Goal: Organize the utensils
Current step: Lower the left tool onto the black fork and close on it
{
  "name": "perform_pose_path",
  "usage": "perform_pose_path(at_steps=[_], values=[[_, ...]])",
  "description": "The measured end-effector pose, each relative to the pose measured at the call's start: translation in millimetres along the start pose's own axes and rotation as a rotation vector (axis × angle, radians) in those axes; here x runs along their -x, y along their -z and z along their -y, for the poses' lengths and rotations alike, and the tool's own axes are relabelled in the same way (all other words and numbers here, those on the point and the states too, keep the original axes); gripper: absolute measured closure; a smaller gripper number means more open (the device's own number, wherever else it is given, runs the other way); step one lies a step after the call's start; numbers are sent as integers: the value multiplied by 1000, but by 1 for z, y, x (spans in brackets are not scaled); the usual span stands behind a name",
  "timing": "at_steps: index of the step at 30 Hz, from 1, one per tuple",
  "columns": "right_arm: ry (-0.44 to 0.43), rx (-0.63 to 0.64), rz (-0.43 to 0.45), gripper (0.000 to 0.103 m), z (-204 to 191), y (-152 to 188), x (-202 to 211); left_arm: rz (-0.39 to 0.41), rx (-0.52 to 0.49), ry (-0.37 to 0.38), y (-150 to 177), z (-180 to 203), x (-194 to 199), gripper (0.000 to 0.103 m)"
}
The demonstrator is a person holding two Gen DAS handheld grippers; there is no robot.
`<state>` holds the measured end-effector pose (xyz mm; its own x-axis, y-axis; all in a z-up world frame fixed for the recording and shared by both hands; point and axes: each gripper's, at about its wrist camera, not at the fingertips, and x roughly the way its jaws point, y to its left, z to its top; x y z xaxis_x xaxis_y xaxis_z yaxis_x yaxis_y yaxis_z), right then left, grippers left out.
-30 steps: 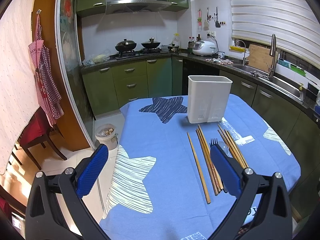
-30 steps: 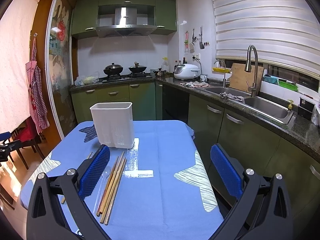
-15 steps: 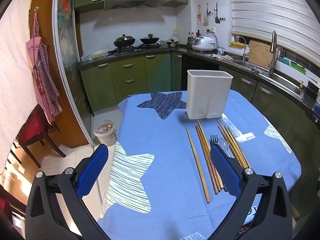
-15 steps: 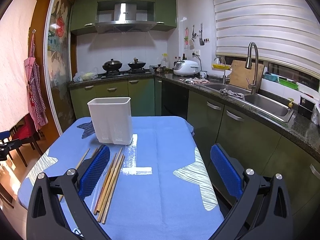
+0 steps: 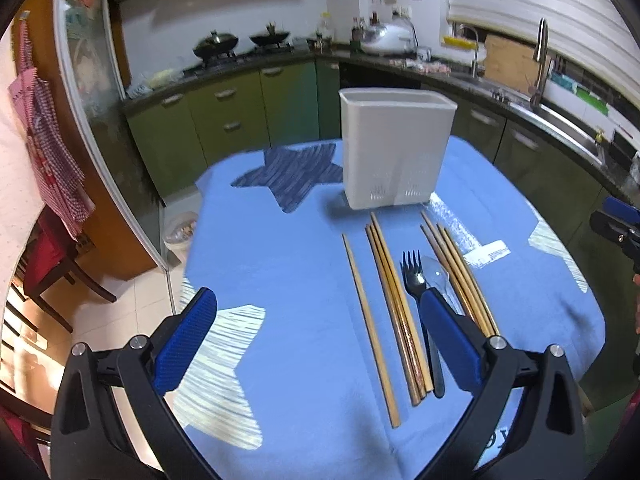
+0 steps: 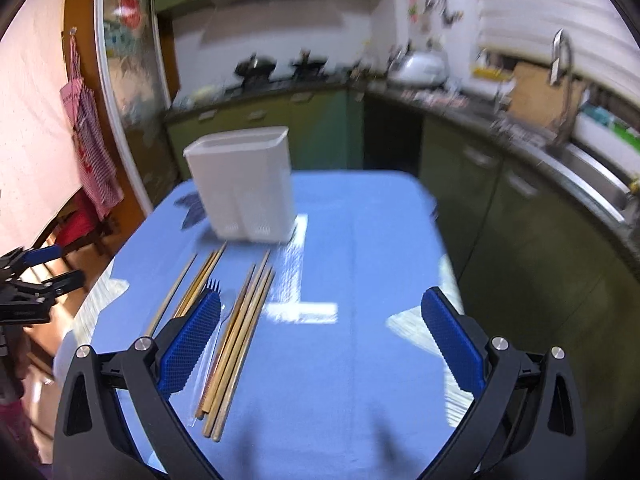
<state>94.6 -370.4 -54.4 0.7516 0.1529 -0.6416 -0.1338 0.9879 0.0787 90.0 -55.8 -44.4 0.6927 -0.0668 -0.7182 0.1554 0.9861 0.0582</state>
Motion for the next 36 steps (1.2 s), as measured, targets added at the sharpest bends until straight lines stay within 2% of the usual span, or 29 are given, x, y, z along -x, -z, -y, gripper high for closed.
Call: perform_pose_path(at_steps=[2,4,6,9,11,12,14,16,18,21,23,31,36], values=[[4,22,-47,4,-1,-5,-15,-52,11,15,-7,3,-17,23],[10,37,-100,4,-1,-10,-32,-110,17,48,-13,7,-35,32],[-11,33,-143,4,-1,-13,-46,-153,12,73,-14,16,-49,36],[-36,8,-232,5,1,-16,-71,-251,-25,139,-15,40,-70,49],[-61,-6,-300,14,0,-18,-89,-305,-52,166,-15,55,-81,51],[-70,-13,-338,22,1,-19,-97,-333,-65,176,-15,62,-87,52],[-64,-11,-390,31,1,-21,-108,-402,-86,204,-14,76,-99,60],[-37,1,-399,39,4,-23,-111,-453,-93,209,-15,85,-110,68],[-14,6,-400,43,8,-27,-112,-473,-98,196,-16,89,-118,72],[-25,0,-411,43,12,-30,-111,-491,-100,183,-16,92,-124,78],[-23,6,-412,43,13,-30,-111,-507,-99,187,-16,93,-127,89],[-45,4,-420,43,15,-31,-112,-575,-121,155,-14,102,-145,95],[-47,17,-418,43,12,-33,-112,-578,-126,143,-17,108,-147,95]])
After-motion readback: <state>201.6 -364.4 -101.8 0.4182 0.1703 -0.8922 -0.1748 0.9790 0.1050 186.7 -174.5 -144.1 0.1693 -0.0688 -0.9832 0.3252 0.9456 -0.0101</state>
